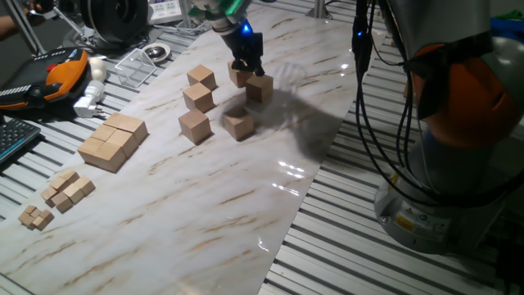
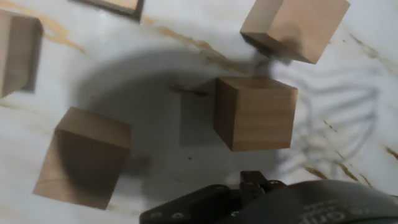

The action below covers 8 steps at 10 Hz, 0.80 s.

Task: Stack the blocks into a pyramid shape

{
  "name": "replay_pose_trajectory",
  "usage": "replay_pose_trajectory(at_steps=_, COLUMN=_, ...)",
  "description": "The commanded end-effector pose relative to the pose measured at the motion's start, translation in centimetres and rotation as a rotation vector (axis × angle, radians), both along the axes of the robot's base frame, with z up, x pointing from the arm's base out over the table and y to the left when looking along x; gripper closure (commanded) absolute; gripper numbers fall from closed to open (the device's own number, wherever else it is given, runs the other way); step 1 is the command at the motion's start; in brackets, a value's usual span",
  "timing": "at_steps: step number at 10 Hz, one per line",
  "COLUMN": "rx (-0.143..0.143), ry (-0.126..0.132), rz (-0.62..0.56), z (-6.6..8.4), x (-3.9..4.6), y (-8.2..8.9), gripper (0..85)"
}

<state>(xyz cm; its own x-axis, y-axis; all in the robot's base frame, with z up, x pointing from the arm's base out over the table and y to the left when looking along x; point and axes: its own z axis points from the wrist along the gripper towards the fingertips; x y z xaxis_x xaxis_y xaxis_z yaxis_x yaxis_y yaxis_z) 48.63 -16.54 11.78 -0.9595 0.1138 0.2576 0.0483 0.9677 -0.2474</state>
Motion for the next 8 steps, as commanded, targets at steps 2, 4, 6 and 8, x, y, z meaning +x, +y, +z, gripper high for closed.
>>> replay_pose_trajectory(at_steps=2, rx=0.010, ry=-0.013, rz=0.006, z=-0.9, x=-0.11, y=-0.4, gripper=85.0)
replay_pose_trajectory(at_steps=4, rx=0.015, ry=-0.032, rz=0.012, z=-1.9, x=-0.11, y=-0.8, gripper=85.0)
replay_pose_trajectory(at_steps=6, rx=0.026, ry=-0.038, rz=0.004, z=-2.5, x=-0.41, y=-0.7, gripper=85.0)
replay_pose_trajectory(at_steps=8, rx=0.026, ry=-0.051, rz=-0.004, z=-3.2, x=-0.72, y=-0.5, gripper=85.0)
